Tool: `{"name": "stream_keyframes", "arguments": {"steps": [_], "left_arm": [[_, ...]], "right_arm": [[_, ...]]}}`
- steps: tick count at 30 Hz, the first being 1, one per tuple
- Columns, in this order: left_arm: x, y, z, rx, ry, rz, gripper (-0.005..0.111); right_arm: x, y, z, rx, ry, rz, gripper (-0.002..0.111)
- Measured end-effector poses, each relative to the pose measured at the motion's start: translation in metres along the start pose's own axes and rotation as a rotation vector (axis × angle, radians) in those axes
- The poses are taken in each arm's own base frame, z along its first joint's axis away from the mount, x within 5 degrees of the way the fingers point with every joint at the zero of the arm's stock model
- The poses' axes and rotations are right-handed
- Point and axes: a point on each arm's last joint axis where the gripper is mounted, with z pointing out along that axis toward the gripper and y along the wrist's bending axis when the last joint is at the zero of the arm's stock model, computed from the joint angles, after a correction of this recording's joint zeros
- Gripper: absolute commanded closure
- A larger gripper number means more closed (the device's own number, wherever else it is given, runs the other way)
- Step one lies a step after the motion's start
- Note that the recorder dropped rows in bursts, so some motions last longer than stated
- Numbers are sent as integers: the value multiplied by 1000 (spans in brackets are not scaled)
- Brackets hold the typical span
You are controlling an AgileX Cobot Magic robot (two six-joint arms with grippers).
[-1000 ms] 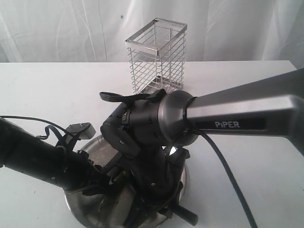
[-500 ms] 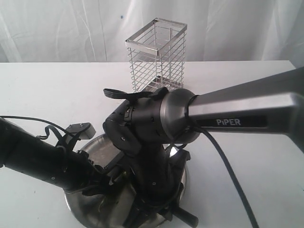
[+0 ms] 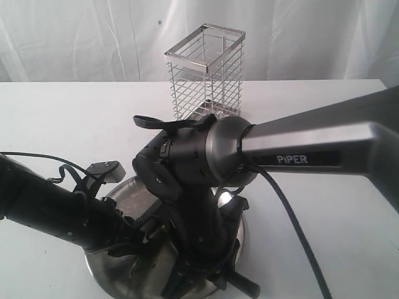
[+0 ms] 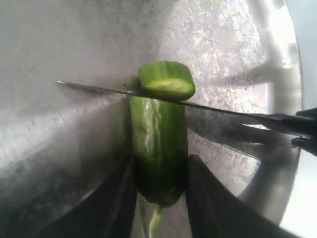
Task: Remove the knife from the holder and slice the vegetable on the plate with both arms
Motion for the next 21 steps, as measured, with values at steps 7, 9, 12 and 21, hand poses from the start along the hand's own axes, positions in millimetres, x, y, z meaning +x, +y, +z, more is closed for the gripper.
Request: {"name": "stream_keyframes", "arguments": {"steps": [7, 9, 12, 21], "left_arm": [[1, -2, 1, 9, 5, 5, 107], [1, -2, 1, 13, 7, 6, 107], [1, -3, 1, 21, 10, 5, 107], [1, -4, 1, 31, 12, -1, 107]], "right_arm": [[8, 1, 9, -2, -10, -4, 108], [10, 1, 8, -2, -19, -4, 108], [14, 1, 9, -2, -13, -9, 108], [21, -1, 11, 14, -21, -22, 108]]}}
